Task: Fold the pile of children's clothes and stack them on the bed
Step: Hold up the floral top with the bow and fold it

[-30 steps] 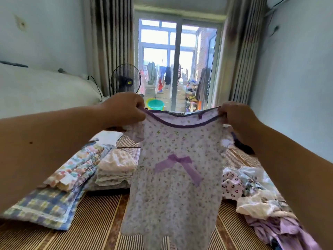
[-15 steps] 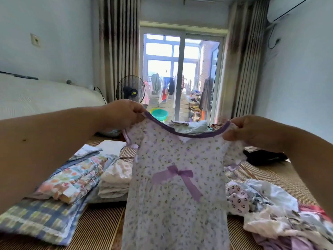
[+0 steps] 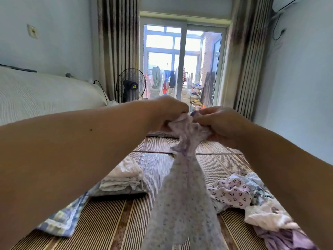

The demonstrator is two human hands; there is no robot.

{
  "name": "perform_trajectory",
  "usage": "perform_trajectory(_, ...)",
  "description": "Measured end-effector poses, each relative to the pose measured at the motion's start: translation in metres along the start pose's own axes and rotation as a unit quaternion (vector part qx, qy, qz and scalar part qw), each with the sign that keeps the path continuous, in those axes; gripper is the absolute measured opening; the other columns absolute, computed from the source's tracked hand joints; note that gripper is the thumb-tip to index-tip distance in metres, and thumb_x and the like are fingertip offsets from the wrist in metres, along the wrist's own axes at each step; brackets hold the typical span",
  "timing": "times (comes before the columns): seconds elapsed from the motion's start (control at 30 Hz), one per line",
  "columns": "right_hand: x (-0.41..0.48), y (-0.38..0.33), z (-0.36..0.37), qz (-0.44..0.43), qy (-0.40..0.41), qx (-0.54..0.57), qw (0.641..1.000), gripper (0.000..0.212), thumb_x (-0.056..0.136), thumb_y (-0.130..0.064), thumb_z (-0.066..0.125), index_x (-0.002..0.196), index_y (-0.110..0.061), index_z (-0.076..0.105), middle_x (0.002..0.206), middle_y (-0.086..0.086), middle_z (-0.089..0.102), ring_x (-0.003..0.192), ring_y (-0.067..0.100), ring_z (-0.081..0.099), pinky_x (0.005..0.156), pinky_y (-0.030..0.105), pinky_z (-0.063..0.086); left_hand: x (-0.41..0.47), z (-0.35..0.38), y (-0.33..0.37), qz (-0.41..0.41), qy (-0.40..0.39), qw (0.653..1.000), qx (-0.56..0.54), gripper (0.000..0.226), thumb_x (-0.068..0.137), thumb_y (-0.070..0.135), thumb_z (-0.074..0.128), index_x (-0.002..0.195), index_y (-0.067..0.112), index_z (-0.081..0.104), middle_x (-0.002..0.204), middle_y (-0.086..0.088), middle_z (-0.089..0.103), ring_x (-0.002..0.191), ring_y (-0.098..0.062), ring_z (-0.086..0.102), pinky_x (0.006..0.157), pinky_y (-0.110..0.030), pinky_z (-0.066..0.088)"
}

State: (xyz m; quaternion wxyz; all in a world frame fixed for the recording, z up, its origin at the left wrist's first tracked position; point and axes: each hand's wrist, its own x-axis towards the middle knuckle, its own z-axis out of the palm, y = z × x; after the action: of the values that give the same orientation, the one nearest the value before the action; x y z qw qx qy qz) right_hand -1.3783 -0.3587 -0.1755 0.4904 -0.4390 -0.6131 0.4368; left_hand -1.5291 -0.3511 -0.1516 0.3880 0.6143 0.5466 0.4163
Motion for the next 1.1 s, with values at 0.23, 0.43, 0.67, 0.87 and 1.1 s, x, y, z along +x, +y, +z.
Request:
perform_trajectory(0.23,-0.006,-0.010,-0.009,0.001,-0.081,0.045,0.996,0.032,0.075,-0.014,0.072,0.102,0.003,0.066,0.092,0.016,0.069,0.081,0.024,0.067,0.070,0.034,0.059,-0.013,0.010,0.024,0.043,-0.076,0.996,0.017,0.025,0.096,0.027,0.054,0.074,0.014,0.057,0.059,0.000,0.058,0.052,-0.012,0.055,0.052,-0.018,0.048)
perform_trajectory(0.43,-0.006,-0.008,-0.013,-0.029,-0.010,-0.053,0.998,0.031,0.082,0.016,0.045,0.092,-0.002,0.067,0.092,0.017,0.067,0.085,0.028,0.065,0.082,0.042,0.057,-0.012,-0.002,0.002,0.149,-0.059,0.982,0.096,0.033,0.085,0.040,0.068,0.116,0.030,0.062,0.115,-0.002,0.063,0.098,-0.016,0.054,0.074,-0.022,0.040)
perform_trajectory(0.67,-0.003,-0.020,-0.020,-0.041,-0.029,-0.125,0.991,0.042,0.080,0.020,0.041,0.090,-0.008,0.072,0.091,0.014,0.072,0.088,0.024,0.067,0.080,0.035,0.059,0.009,-0.007,-0.045,0.105,-0.199,0.971,0.080,0.022,0.082,0.009,0.072,0.100,0.019,0.065,0.110,-0.011,0.067,0.112,-0.031,0.062,0.101,-0.046,0.047)
perform_trajectory(0.87,0.029,0.011,-0.010,-0.025,0.047,-0.336,0.940,0.025,0.089,0.000,0.054,0.077,-0.017,0.069,0.086,0.013,0.068,0.091,0.032,0.068,0.085,0.048,0.057,0.046,-0.003,-0.066,0.110,-0.066,0.944,0.304,0.011,0.084,0.029,0.073,0.086,0.020,0.068,0.092,-0.007,0.067,0.086,-0.024,0.066,0.083,-0.037,0.058)
perform_trajectory(1.1,0.084,0.038,-0.005,-0.031,0.112,-0.260,0.959,0.033,0.088,0.002,0.046,0.073,-0.019,0.067,0.082,0.007,0.064,0.088,0.029,0.066,0.082,0.046,0.058,0.093,-0.001,-0.066,0.173,0.059,0.889,0.419,0.033,0.090,0.039,0.062,0.102,0.009,0.070,0.094,-0.007,0.061,0.086,-0.020,0.055,0.064,-0.027,0.040)
